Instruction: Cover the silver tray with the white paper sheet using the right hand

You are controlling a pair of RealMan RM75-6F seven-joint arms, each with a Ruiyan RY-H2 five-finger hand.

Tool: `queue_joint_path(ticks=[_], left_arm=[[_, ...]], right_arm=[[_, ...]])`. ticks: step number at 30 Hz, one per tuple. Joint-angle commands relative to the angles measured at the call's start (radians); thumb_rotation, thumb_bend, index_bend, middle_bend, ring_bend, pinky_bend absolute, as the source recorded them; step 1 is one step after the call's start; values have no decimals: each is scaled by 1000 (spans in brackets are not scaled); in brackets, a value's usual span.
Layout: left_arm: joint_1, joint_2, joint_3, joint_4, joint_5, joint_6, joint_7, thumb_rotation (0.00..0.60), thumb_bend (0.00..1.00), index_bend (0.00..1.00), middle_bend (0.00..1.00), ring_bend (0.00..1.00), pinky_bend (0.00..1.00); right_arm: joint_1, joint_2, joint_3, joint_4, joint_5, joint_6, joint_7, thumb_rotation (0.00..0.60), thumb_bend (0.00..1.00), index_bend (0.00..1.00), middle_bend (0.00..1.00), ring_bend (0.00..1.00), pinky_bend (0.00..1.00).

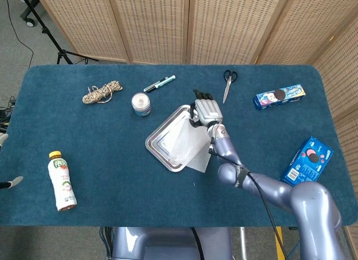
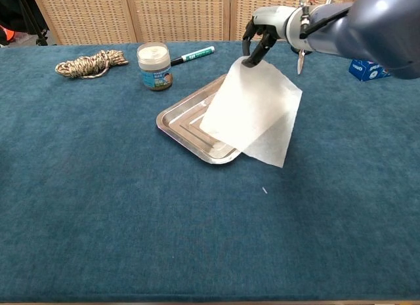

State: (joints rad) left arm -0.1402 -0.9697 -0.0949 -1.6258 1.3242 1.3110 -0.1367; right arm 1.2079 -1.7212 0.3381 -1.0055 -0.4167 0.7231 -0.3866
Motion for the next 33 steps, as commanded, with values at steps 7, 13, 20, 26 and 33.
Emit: queue_joint_path(ticks=[7,13,20,26,33], left_arm=[[-13,8,-3,19,-11,-32,-33,600,0,0,0,0,0],[-18,10,-2,23,-16,-48,-42,600,0,0,0,0,0],[-17,14,-1,24,-14,-48,-55,600,0,0,0,0,0],[-18,15,-1,27,-17,-50,-61,600,0,0,0,0,0],[-18,13,-1,24,-18,-49,-53,600,0,0,0,0,0]], right_arm=[[89,-168,80,234,81,-12,-52,600,672,658,0,0,0],[105,-220,112,297,90,-25,-51,600,695,660,0,0,0],[107,-269,102,381,45,-70,-70,600,689,661,0,0,0],[97,-277,97,443,12,-124,-92,600,672,660,0,0,0],[78,-268,110,434,-38,-141,-66,600,635,365,0,0,0]])
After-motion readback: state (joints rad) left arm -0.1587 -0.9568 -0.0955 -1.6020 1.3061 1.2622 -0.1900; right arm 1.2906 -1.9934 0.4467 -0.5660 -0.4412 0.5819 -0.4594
